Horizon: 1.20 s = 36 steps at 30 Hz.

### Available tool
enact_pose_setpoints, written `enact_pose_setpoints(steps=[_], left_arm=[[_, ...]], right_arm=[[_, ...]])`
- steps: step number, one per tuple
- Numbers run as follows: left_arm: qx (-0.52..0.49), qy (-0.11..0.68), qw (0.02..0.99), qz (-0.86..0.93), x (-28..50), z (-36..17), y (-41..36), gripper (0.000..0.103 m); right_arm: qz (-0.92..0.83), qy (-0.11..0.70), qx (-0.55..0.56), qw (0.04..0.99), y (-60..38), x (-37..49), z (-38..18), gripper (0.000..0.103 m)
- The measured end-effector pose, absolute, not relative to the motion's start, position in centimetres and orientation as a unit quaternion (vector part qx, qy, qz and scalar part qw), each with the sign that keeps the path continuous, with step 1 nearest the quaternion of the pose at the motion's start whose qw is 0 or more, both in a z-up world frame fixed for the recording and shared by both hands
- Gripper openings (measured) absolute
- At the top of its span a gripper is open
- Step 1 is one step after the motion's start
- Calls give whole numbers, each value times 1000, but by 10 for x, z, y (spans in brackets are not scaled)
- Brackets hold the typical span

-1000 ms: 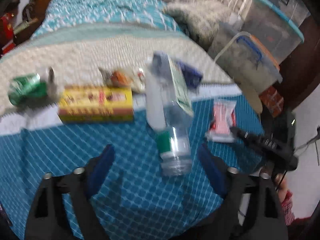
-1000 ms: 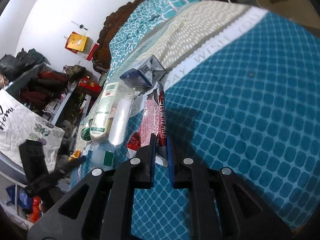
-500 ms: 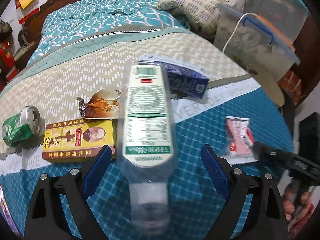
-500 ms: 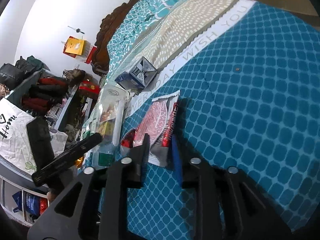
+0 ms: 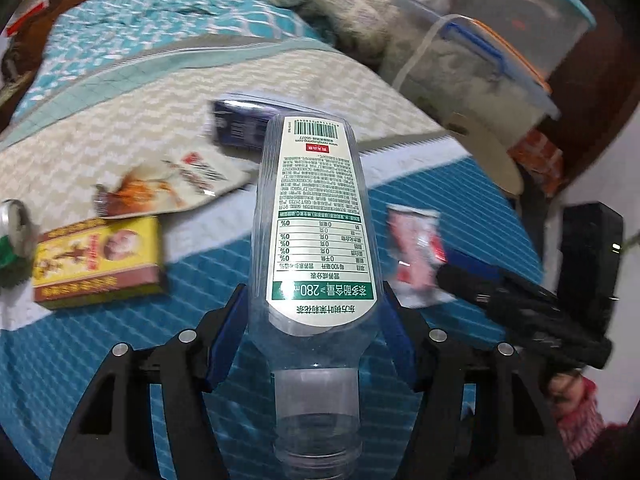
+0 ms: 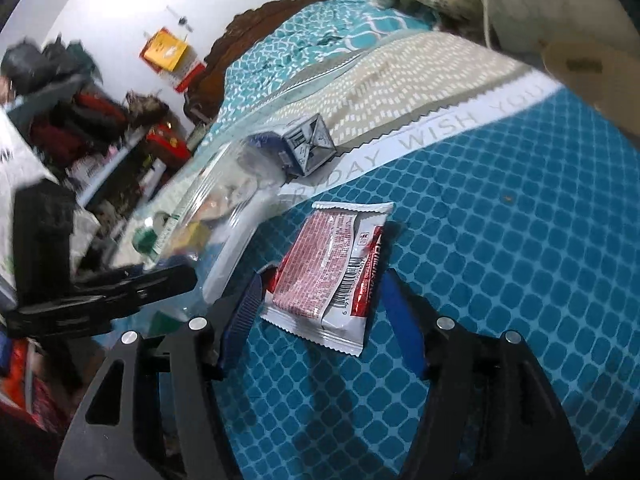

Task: Collect trash
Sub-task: 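Carry bottle and red wrapper to the beige wastebasket and open both grippers over it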

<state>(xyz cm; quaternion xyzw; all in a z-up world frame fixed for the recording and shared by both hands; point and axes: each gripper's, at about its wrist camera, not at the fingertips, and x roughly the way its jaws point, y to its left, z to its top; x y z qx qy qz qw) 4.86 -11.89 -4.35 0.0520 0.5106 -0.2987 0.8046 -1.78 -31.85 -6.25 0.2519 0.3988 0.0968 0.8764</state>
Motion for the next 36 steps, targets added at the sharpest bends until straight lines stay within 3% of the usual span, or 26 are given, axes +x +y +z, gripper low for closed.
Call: enact_pose_setpoints(steps=[7,9,11,16,26,33,35,36], left_arm=[[21,543,775,-322,49,-55,-128,60],[13,548,772,-323,52,-57,-128,60],[10,549,771,-322,51,-56,-128,60],[7,552,767,-328,54,-52,-136,60],[26,539,737,-407,74,-29,-228,60],[71,542,683,-485,88,-21,-364,61],[86,548,666,-498,96,-24,-404,61],[93,553,666,-492,103,-26,-424,69]], right_arm=[[93,406,124,901,-289,-24,-59,64],[67,405,46,910,-273,-28,-59,53],[48,393,-18,918,-262,-32,-62,35],[39,381,41,923,-289,-35,-58,21],[-73,318,115,938,-394,-53,-32,20],[-151,302,191,922,-502,-46,-33,21],[-163,308,206,914,-526,-38,-38,25],[-159,323,223,906,-538,-33,-43,29]])
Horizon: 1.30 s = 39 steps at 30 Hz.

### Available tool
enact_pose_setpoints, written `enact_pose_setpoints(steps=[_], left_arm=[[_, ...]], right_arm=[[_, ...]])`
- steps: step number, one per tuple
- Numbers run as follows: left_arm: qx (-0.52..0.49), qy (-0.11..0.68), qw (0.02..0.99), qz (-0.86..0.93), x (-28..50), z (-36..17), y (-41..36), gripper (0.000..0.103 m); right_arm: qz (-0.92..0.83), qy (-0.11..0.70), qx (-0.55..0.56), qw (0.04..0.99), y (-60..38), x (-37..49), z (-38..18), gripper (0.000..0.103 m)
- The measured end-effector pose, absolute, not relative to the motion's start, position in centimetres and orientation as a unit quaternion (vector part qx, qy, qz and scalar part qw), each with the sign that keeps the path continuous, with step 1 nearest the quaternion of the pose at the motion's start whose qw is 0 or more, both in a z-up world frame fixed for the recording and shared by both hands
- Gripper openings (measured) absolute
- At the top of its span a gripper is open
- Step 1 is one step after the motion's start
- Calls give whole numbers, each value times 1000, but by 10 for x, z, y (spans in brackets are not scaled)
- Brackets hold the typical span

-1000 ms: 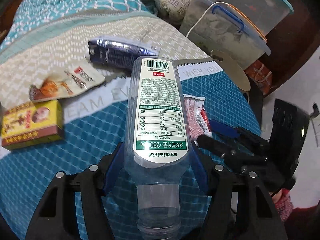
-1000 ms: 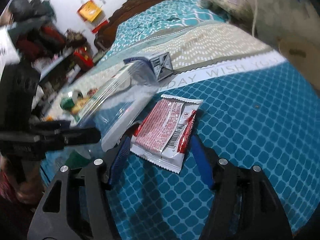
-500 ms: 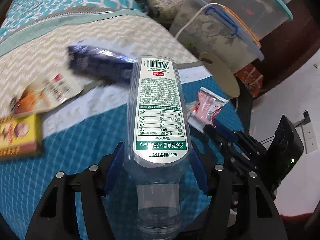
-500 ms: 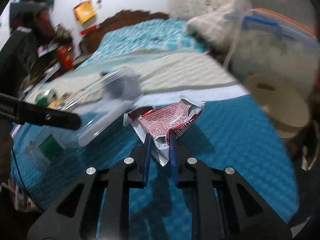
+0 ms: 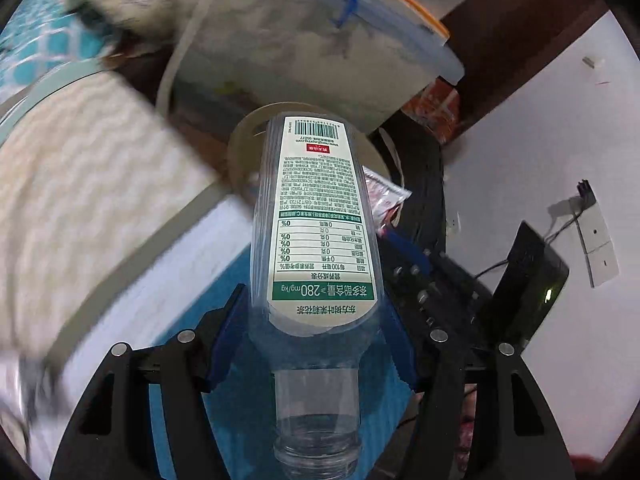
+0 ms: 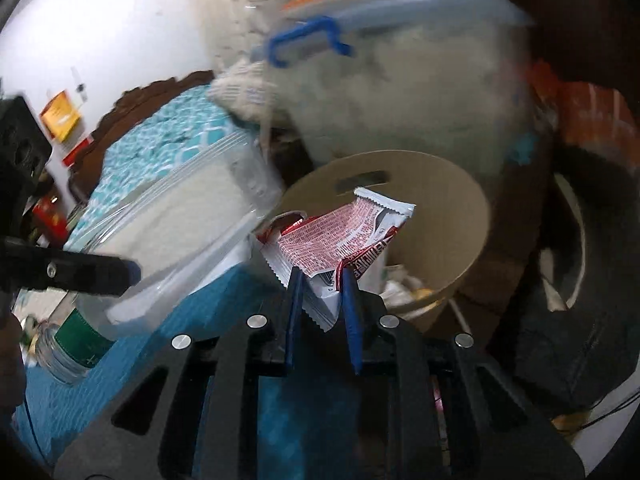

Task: Collect trash
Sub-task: 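Carry bottle and red wrapper to the beige wastebasket and open both grippers over it, then move both grippers back over the bed toward the remaining trash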

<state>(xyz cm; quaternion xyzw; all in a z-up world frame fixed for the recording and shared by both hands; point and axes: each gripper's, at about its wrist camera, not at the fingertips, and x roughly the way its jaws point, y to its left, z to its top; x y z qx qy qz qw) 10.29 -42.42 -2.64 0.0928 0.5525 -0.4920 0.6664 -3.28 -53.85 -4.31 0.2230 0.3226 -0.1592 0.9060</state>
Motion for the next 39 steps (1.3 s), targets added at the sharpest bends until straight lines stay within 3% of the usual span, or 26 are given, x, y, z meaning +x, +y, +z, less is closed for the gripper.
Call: enact_pose_setpoints(steps=[3,5,6,13,24,31,39], left_arm=[[99,551,683,-470,117,-29,-457,75],[95,543,692,-466,118,-24,-457,76],[88,539,692,-472,117,-20,-452,75],[77,497,719,-480,90,-5,-367,75],[-7,465,788,-404,69,-4,-166,75],[-137,463,821,-304,70,-7,-25,75],[-195,448,848,-207,54,-14,91,75]], right_arm=[[-150,333,281,887,-558,-33,-56,35],[-170,315,272,893,-557,-43,-53,58],[-181,305,264,897,-553,-50,-50,62],[-164,257,282,910,-514,-80,-38,62],[-109,257,259,924,-455,-67,-11,62],[-41,290,253,922,-400,-44,-14,62],[59,350,233,906,-316,1,-26,62]])
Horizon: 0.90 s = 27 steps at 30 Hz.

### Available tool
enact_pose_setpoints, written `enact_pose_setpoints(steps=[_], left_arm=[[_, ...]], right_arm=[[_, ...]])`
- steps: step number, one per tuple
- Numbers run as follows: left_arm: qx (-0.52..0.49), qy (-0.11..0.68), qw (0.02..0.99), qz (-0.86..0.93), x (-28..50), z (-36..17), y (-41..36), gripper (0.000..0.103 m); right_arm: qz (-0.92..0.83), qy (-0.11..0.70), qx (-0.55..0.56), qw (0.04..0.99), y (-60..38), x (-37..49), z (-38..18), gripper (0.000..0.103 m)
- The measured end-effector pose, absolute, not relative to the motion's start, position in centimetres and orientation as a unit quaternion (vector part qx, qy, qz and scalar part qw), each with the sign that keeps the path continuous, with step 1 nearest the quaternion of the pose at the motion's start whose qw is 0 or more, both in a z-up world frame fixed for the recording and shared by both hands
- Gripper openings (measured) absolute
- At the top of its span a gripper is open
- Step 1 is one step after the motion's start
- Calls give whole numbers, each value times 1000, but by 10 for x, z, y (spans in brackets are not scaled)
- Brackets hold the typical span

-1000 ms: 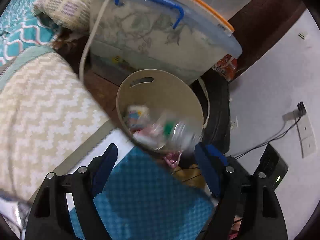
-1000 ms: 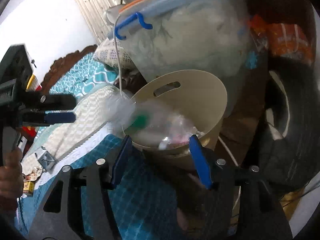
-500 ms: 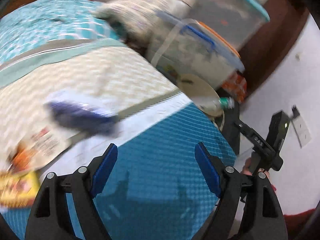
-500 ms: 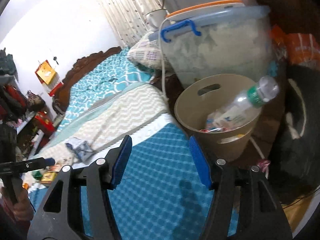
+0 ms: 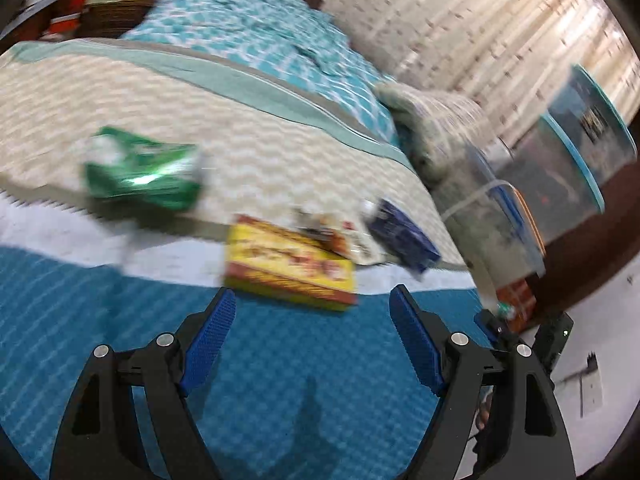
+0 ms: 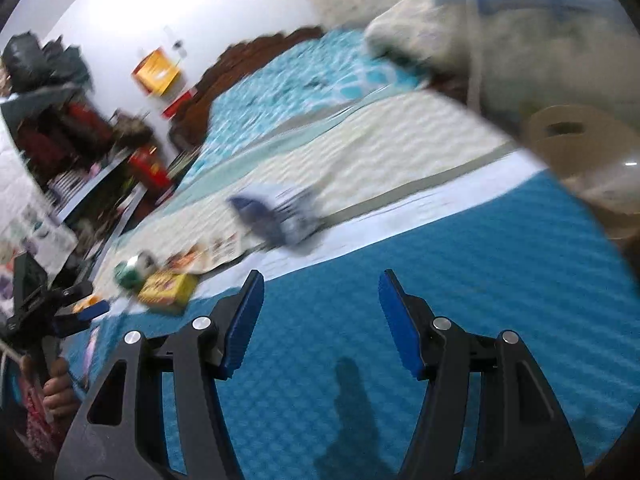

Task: Collect trash
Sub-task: 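Move both grippers back over the bed toward the remaining trash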

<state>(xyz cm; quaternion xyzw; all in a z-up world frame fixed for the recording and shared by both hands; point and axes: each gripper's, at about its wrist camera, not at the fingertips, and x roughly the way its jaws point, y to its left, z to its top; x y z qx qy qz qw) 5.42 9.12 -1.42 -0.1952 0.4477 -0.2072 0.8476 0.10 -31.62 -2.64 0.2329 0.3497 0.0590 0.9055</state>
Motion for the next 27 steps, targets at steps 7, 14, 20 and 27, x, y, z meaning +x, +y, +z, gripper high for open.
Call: enact_pose_setpoints(steps=[7,14,20,27], left_arm=[[-220,458,839,-196,51,-36,120,75],[-229,469,828,-206,49,-55,122,75],[-224,476,823,-215,43,-64,117,75],[-205,476,829,-212,36,-70,110,76]], right_arm=[[129,401,210,882,-241,34,-43,62],[173,415,154,880,-183,69,-33,62],[212,436,78,871,-126,123,-29,66],[186,434,24,881,-95,162,-47,57]])
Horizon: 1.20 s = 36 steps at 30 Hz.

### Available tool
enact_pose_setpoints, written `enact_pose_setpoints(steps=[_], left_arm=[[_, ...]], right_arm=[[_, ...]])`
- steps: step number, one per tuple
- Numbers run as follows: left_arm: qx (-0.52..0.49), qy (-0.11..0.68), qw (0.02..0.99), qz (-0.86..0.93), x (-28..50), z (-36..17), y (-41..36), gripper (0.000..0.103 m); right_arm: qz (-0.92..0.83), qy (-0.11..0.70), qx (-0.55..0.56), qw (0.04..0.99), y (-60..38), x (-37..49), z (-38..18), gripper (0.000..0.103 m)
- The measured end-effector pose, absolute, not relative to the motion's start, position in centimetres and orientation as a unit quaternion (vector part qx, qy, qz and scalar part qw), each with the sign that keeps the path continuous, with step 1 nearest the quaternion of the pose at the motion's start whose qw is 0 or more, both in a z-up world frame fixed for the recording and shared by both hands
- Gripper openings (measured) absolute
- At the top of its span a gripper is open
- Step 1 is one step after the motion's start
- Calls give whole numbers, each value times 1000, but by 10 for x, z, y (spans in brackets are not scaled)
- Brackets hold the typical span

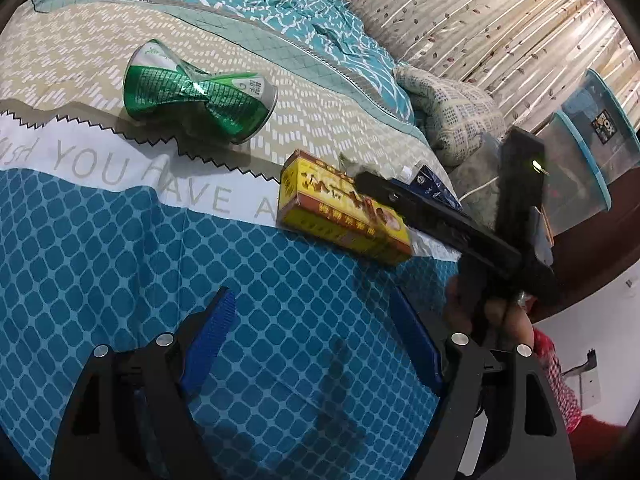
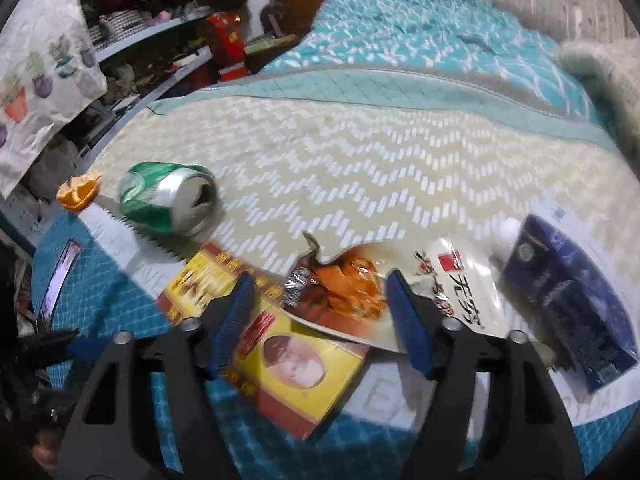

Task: Collect trash
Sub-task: 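Move both grippers back over the bed toward the remaining trash, then grasp the snack pouch with the right gripper and hold it above the bed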

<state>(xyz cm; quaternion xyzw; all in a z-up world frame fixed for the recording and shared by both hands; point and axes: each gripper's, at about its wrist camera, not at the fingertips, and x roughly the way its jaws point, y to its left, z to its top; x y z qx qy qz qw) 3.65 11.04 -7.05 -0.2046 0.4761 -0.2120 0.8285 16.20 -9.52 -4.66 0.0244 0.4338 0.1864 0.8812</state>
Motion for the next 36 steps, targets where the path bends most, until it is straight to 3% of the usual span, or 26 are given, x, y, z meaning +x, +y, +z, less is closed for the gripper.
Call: enact_pose_setpoints(steps=[2,7,22,33,36], left_arm=[[-202,475,830,-211,36,-70,109,76],[-207,475,830,-207,39,-69,105,76],[-206,485,822,-217,47,-68,81,76],[-206,485,821,-219,43,-71,83,77],[-203,484,822,-220,43,-71,84,78]], right_arm=[[183,436,34,881,-103,166,-47,45],[182,427,8,886,-101,154,-42,37],[250,407,-3,879,-90,34,-36,36],[164,372,67,911,-154,42,-24,31],[143,378,109,908,-173,47,-35,38]])
